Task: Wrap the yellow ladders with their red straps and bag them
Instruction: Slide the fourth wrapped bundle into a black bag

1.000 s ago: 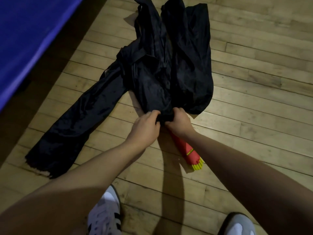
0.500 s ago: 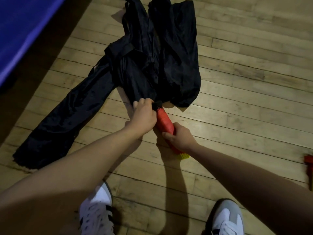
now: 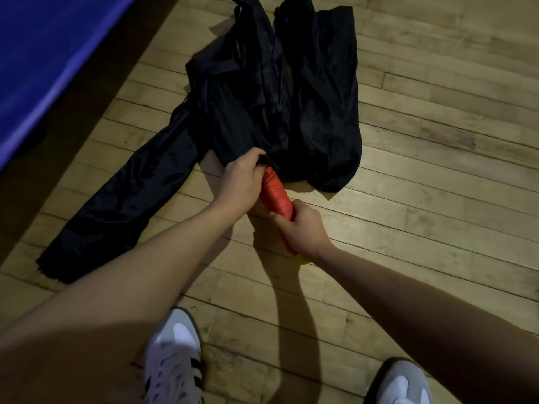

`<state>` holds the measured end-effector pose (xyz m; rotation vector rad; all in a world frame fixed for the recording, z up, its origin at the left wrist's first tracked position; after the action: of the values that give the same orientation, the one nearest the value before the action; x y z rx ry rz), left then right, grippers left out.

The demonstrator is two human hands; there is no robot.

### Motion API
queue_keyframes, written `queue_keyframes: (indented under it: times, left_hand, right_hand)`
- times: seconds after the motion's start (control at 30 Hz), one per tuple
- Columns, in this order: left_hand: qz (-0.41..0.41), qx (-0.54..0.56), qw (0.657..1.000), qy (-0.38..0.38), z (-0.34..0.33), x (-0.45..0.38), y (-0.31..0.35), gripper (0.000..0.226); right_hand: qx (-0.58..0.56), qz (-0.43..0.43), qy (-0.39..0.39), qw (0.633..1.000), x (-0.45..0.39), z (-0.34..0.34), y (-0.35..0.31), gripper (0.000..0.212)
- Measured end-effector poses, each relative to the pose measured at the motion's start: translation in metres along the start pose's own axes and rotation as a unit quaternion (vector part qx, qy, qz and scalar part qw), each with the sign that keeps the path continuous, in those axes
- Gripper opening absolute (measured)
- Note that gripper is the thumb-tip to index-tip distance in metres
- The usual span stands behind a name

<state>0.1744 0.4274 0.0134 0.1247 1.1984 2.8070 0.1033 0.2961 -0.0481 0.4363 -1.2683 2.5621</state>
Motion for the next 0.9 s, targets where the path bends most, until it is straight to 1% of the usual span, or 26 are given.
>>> queue_keyframes:
  times: [0.1, 0.13, 0.2, 0.27, 0.33, 0.43, 0.53, 0.6, 0.73, 0.8, 0.87, 0.9]
  left_hand:
    - [-0.074, -0.080, 0.994, -0.003, 0.006, -0.002, 0.008, 0.029]
    - [-0.089, -0.091, 0.992, -0.003, 0.009, -0.004, 0.011, 0.030]
    - [-0.097, -0.079, 0.992, 0.006, 0.016, -0.010, 0.020, 0.031]
    - [-0.078, -0.041, 0.996, 0.010, 0.020, -0.016, 0.028, 0.031]
    - [-0.037, -0.012, 0.999, 0.011, 0.022, -0.016, 0.026, 0.028]
    - [0.010, 0.026, 0.999, -0.017, 0.011, 0.003, 0.014, 0.020]
    - [0.059, 0.011, 0.996, -0.063, -0.007, 0.025, -0.011, 0.020]
    - [0.090, 0.001, 0.992, -0.085, -0.015, 0.033, -0.024, 0.023]
    - [0.086, -0.022, 0.989, -0.115, -0.026, 0.038, -0.031, 0.029]
    - [0.084, -0.029, 0.987, -0.132, -0.032, 0.039, -0.034, 0.031]
    - [0.087, -0.030, 0.986, -0.141, -0.037, 0.043, -0.037, 0.034]
    - [0.089, -0.032, 0.985, -0.142, -0.038, 0.045, -0.038, 0.037]
  right_hand:
    - [0.010, 0.035, 0.038, 0.999, -0.004, 0.008, -0.014, 0.032]
    - [0.008, 0.044, 0.051, 0.998, -0.006, 0.011, -0.020, 0.032]
    - [-0.003, 0.054, 0.072, 0.996, -0.011, 0.015, -0.032, 0.034]
    - [-0.027, 0.043, 0.077, 0.996, -0.014, 0.018, -0.039, 0.035]
    - [-0.058, 0.022, 0.076, 0.995, -0.018, 0.019, -0.038, 0.032]
    - [-0.085, -0.003, 0.080, 0.993, -0.020, 0.020, -0.029, 0.030]
    - [-0.099, -0.034, 0.077, 0.992, -0.023, 0.012, -0.015, 0.031]
    - [-0.090, -0.054, 0.055, 0.993, -0.024, 0.002, -0.005, 0.035]
    - [-0.041, -0.065, 0.015, 0.997, -0.029, -0.008, 0.005, 0.043]
    - [-0.029, -0.040, 0.037, 0.998, -0.032, -0.003, 0.004, 0.048]
    - [-0.015, 0.037, 0.063, 0.997, -0.033, 0.006, -0.007, 0.063]
    - [0.011, 0.080, 0.058, 0.995, -0.033, 0.008, -0.014, 0.070]
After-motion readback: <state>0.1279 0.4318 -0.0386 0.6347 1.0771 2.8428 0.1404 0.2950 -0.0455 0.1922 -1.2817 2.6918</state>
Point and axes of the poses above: each hand's wrist, its own x-axis away from the middle knuckle, its own z-axis out of the back of the hand, y = z × x, the point moved 7 cm from there along -x, towards the middle knuckle, and after that the axes turned 3 degrees about -x, right-handed, at the moved point
